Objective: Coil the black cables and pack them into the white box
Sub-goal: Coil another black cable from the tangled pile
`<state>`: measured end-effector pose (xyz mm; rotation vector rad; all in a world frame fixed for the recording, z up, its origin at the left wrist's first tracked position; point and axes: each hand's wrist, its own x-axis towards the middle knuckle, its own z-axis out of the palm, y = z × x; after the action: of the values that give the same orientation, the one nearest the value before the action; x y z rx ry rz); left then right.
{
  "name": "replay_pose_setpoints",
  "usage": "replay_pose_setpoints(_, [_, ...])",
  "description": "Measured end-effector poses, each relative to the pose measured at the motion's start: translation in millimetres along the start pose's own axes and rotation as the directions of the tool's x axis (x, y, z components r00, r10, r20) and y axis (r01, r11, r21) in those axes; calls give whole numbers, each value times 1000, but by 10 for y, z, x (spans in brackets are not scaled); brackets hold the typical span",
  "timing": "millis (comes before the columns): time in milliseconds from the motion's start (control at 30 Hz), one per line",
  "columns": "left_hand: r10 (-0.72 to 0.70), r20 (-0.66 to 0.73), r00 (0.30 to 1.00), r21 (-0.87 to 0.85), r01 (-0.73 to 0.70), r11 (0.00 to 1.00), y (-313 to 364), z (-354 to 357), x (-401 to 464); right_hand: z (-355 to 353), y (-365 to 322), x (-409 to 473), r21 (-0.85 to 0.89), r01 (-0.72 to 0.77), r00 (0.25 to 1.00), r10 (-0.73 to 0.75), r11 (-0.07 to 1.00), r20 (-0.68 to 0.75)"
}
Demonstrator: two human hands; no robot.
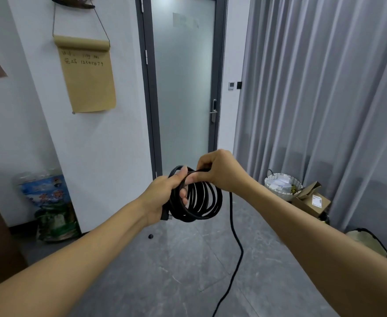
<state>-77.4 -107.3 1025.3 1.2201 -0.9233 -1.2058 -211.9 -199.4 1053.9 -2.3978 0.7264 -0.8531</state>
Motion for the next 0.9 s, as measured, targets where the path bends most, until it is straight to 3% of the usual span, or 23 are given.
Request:
replay_pose_setpoints(133, [61,70,996,79,-66,995,-30,-42,-2,-37,72,-65,-1,-28,998,29,1000,55])
replay_pose_setpoints(233, [107,70,992,82,-112,990,-79,-62,25,19,102,-138,-164,13,993,7,986,120])
replay_pose_setpoints(333, [112,162,980,51,-122,991,-94,-42,36,89,143,-163,-278,69,994,-44,958,98])
replay_pose_setpoints(433, [57,294,954,-4,-59,998,-104,-46,3,67,97,-170,-327,128,991,-105,936,85])
replay_pose_setpoints(567, [-49,407,912,-59,80,995,-138,-97,-31,74,-35,-205,-458,271,958,-190,847,215])
replay_pose_setpoints(733, [-67,394,916,57,49,997,-178,-131,-7,184,16,-214,-570,284,952,-157,771,262])
replay_pose_setpoints(900, [-63,237,969,218,10,976,-176,-66,33,241,92,-220,-599,200,971,-78,775,224])
